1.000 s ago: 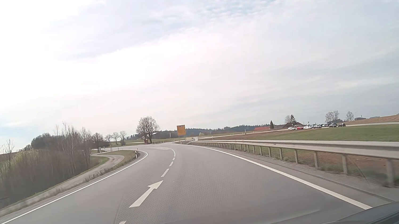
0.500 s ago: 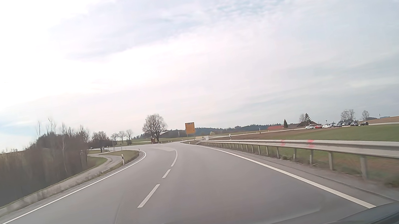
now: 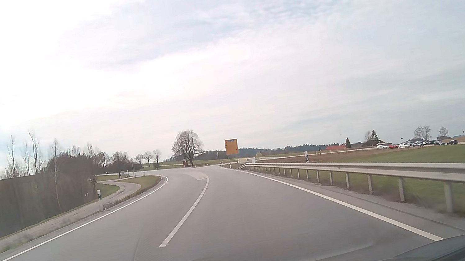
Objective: Follow the waypoints while adhering to traffic rules and regulations
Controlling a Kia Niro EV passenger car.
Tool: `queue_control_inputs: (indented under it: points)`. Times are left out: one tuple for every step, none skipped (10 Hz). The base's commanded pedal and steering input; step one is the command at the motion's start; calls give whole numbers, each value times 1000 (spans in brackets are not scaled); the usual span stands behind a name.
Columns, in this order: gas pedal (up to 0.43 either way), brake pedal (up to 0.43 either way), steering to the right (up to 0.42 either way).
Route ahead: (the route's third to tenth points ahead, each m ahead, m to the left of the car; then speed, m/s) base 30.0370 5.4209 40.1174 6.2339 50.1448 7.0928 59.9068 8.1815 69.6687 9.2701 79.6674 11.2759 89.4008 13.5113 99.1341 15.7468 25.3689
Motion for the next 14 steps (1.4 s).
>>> queue_control_inputs:
  points:
    - [189,0,-14]
    - [189,0,-15]
    - [189,0,-15]
    - [189,0,-15]
    - [189,0,-15]
    - [189,0,-15]
    - [189,0,-15]
    - [189,0,-14]
    - [189,0,-14]
    - [189,0,-14]
    - [189,0,-14]
    - [189,0,-14]
    - [189,0,-14]
    - [189,0,-14]
